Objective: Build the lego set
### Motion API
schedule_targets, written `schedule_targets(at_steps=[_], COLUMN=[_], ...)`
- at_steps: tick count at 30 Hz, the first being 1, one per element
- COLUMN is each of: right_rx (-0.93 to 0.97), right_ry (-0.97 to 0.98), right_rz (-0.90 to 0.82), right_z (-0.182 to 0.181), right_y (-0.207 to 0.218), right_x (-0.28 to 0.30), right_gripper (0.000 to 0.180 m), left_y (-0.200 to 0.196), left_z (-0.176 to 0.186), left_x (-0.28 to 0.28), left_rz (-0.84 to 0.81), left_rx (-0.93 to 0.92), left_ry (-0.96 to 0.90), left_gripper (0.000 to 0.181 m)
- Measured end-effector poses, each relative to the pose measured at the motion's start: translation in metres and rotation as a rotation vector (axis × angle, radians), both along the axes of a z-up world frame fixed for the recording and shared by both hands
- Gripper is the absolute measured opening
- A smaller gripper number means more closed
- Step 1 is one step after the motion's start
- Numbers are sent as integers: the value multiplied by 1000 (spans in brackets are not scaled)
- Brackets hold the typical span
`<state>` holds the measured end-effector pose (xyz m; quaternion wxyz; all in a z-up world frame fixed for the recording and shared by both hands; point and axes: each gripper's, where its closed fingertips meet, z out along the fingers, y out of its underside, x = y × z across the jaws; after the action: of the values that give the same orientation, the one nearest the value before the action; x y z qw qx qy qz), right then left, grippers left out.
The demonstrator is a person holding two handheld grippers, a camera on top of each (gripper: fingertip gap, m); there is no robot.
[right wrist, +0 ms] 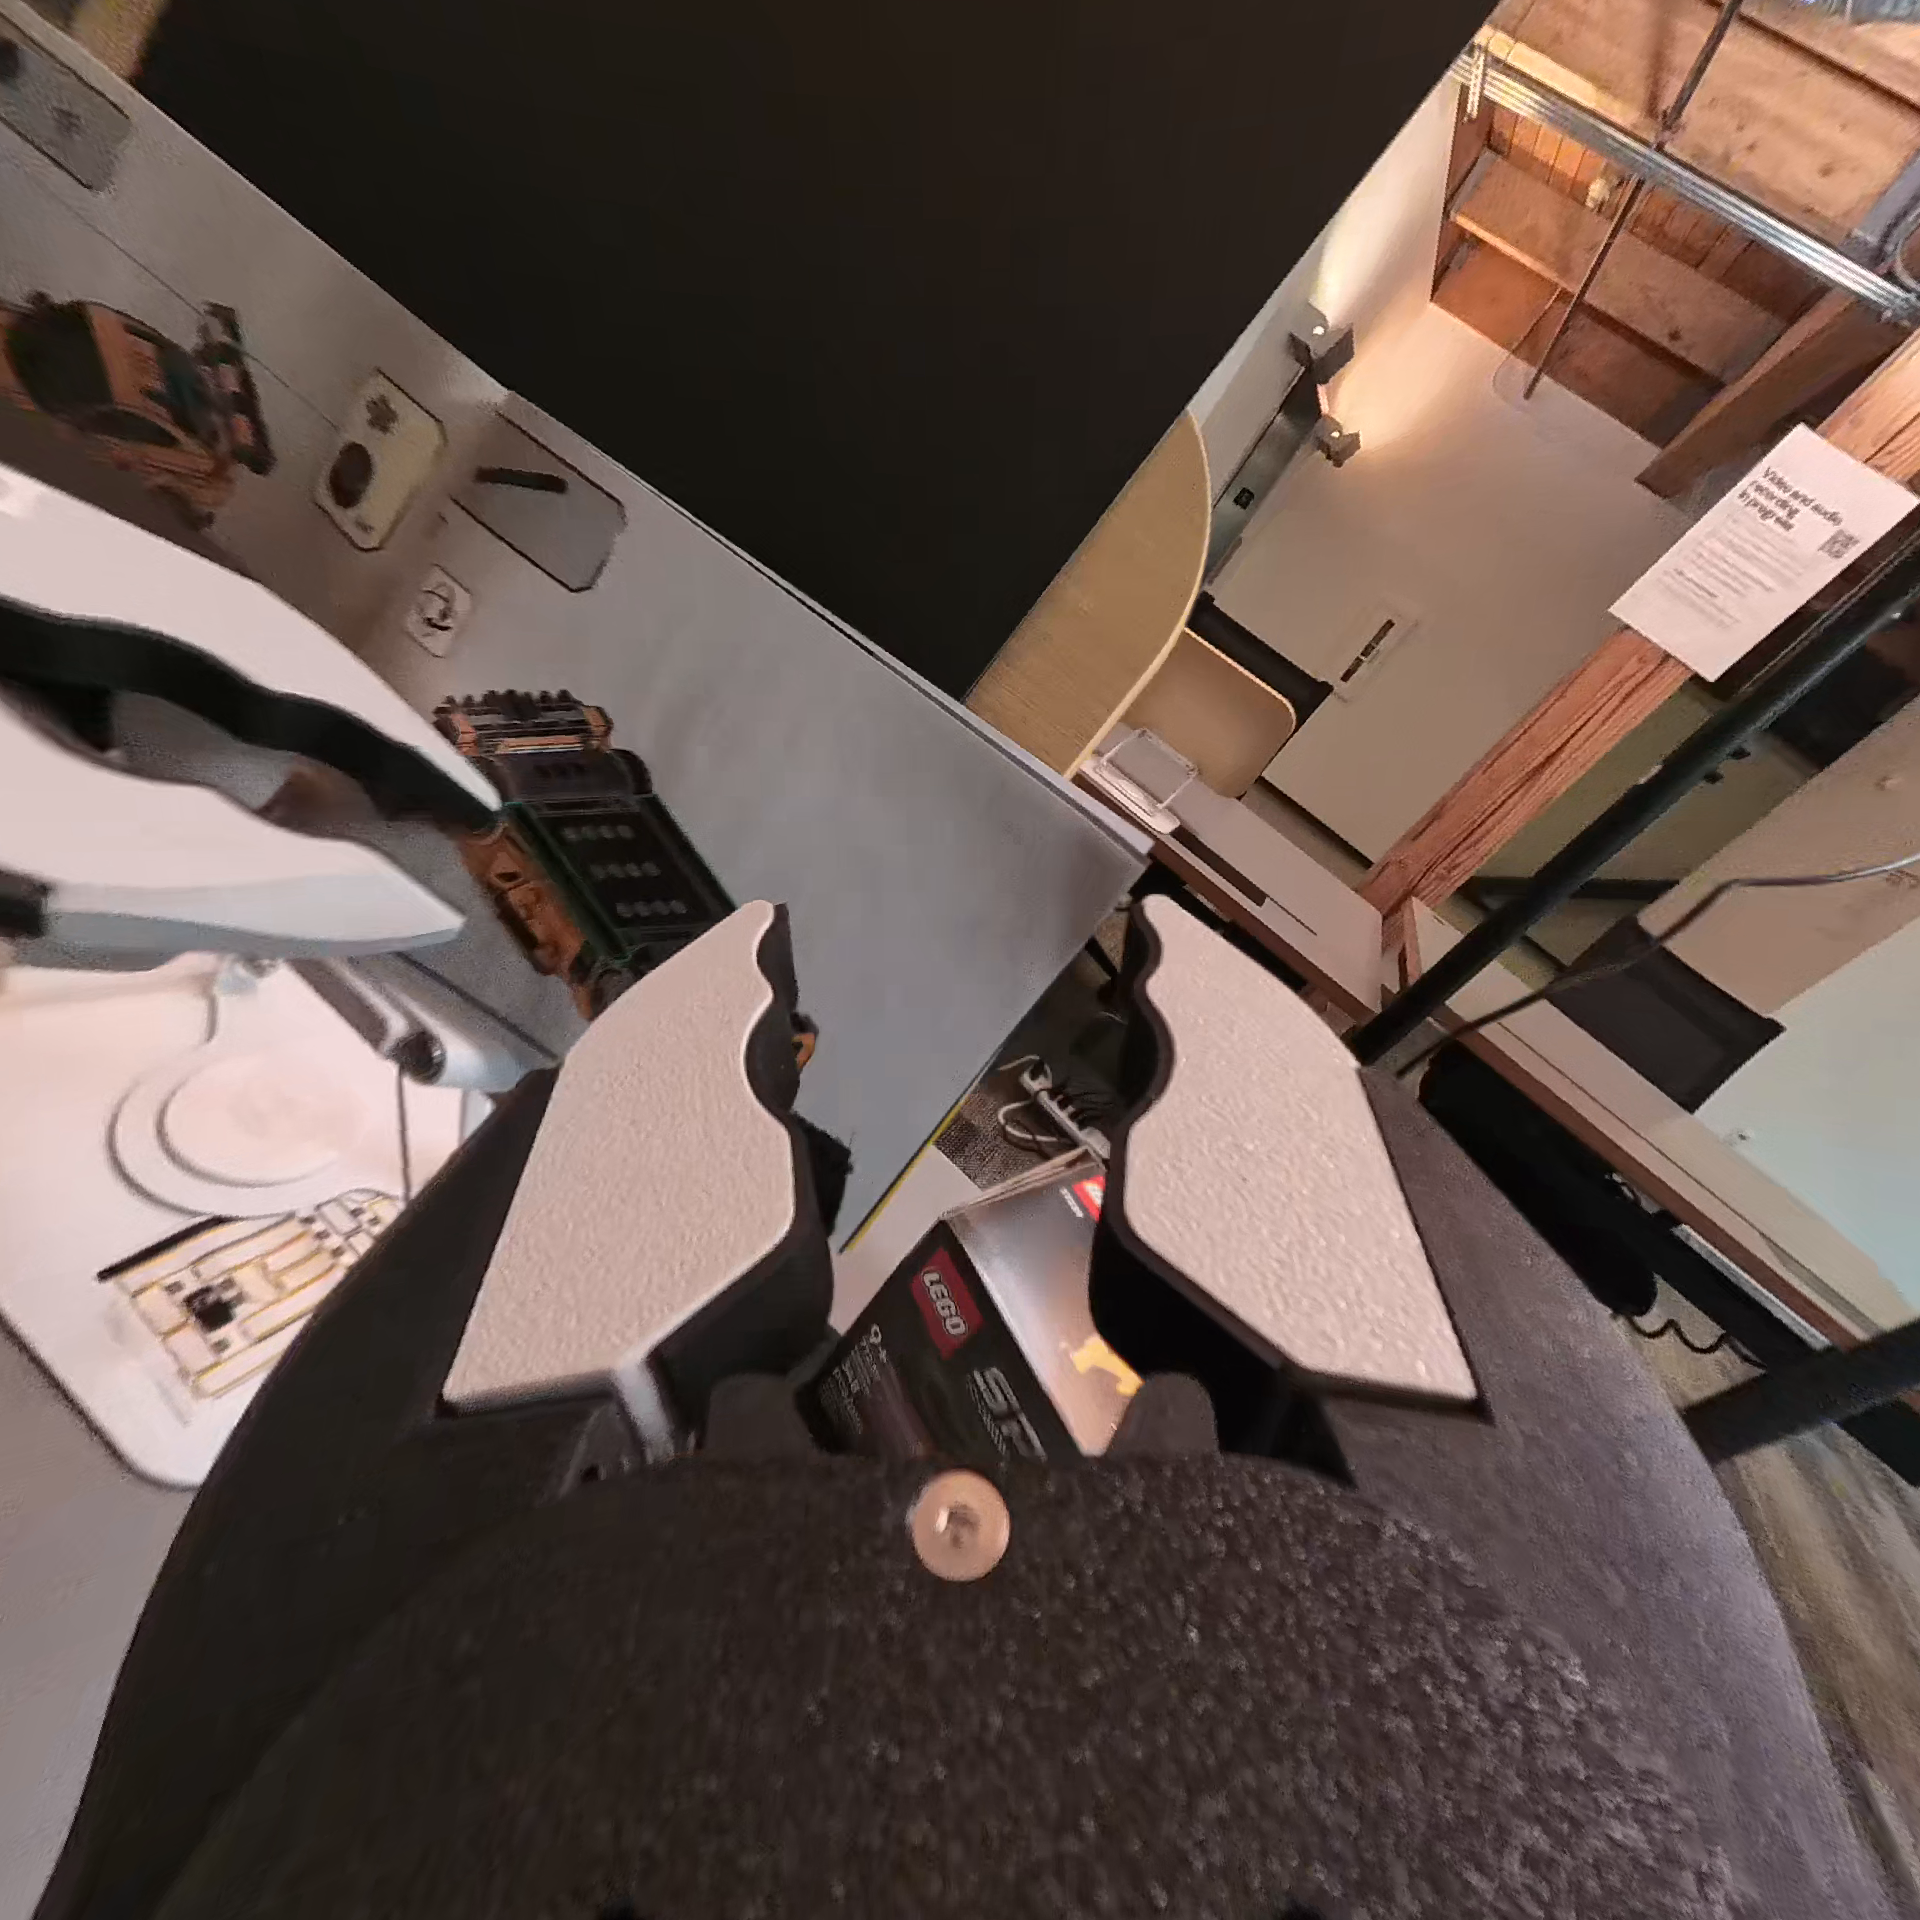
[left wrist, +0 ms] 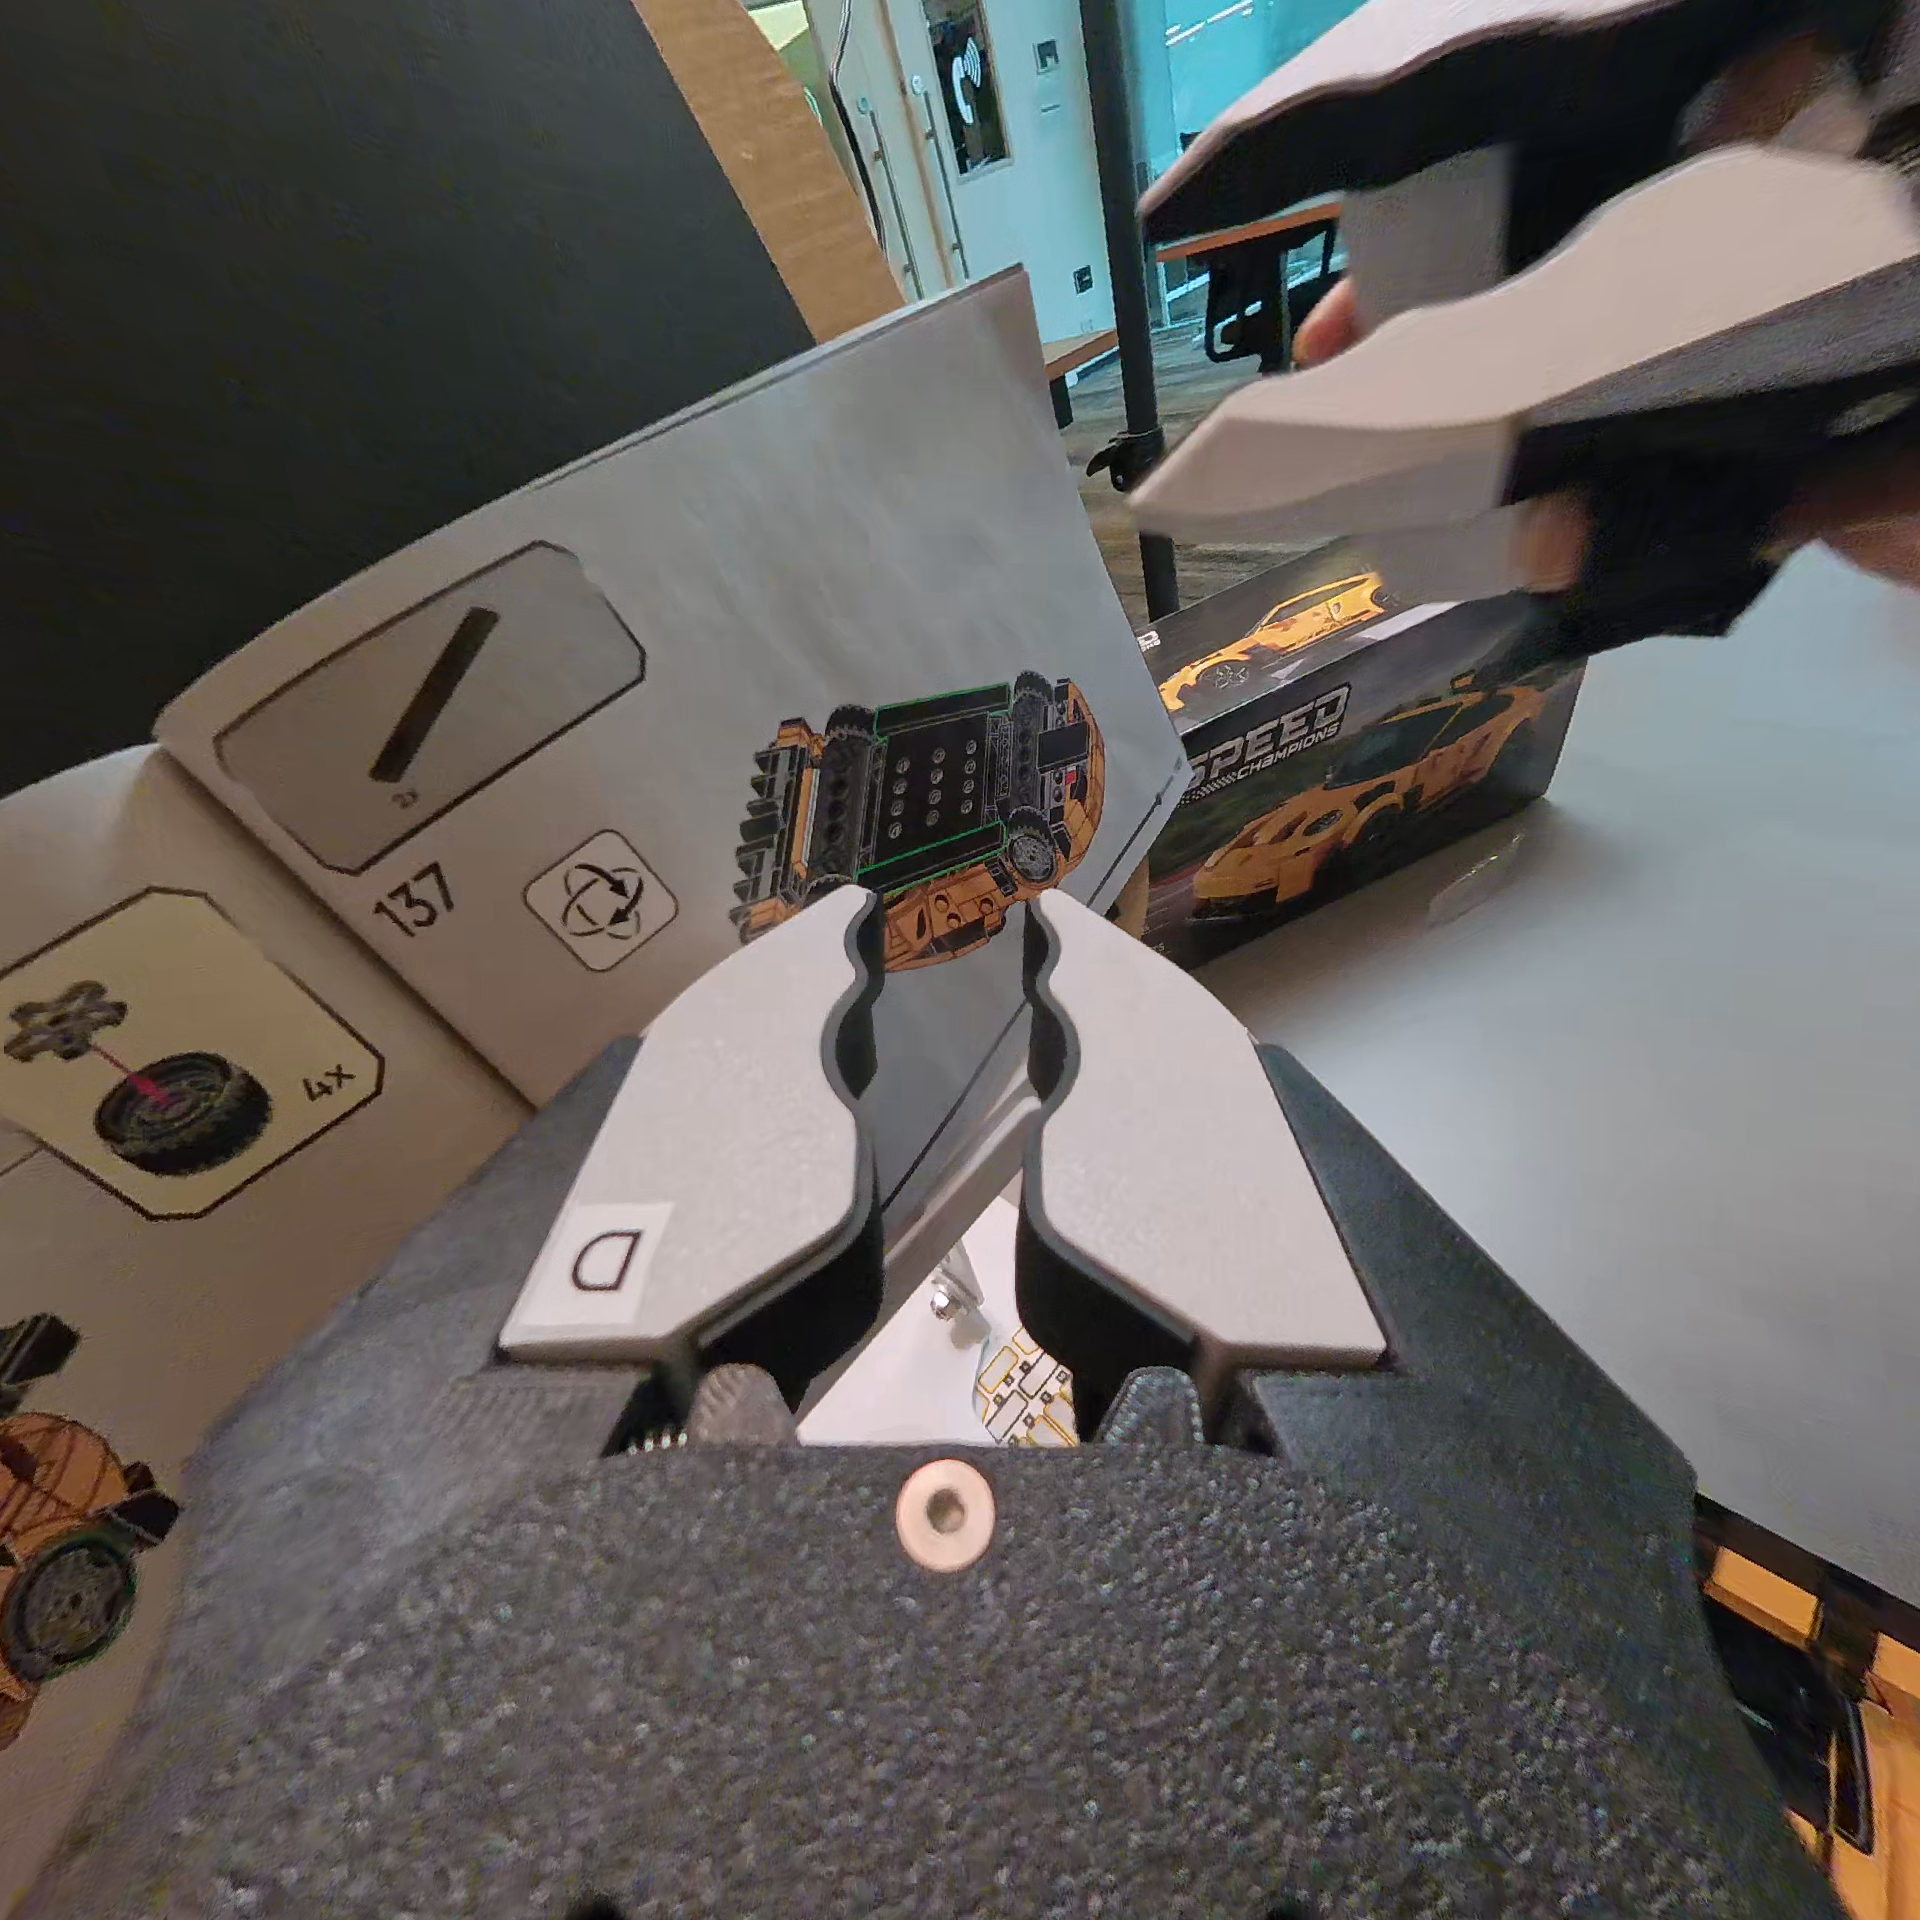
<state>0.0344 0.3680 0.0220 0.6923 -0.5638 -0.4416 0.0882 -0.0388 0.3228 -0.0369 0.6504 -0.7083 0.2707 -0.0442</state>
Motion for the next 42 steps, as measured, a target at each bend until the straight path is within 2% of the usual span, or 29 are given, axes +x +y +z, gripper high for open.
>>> schedule_targets(at_steps=[4, 12, 22, 26, 30, 32, 35, 38, 40, 42], right_rx=[7, -32, -60, -42, 10, 26, 49, 48, 47, 46], right_ry=[38, 63, 113, 101, 101, 107, 137, 155, 168, 171], right_rz=[-22, 14, 20, 10, -16, -27, -20, -9, 1, 11], right_z=[4, -2, -1, -2, 0, 0, 5, 9, 13, 16], right_y=[20, 23, 28, 26, 23, 21, 13, 7, 4, 1], right_x=[-7, -16, -15, -17, -13, -11, -8, -7, -7, -7], right_gripper=[57, 44, 46, 36, 16, 10, 0, 0, 0, 0], left_y=[-2, -4, -12, -12, -17, -17, -12, -1, 3, 6], left_z=[0, 1, 3, 4, 21, 33, 46, 29, 28, 29], left_x=[0, 0, -3, -4, -11, -24, -45, -49, -50, -57], left_rz=[-6, -17, -20, -21, 12, 80, 190, 189, 185, 230], left_rx=[-3, 1, 18, 18, 74, 110, 136, -7, -11, 20], left_ry=[6, -9, 5, 0, 1, 17, 57, 33, -5, 44], left_gripper=[26, 26, 26, 26, 28, 32, 55, 71, 66, 50])
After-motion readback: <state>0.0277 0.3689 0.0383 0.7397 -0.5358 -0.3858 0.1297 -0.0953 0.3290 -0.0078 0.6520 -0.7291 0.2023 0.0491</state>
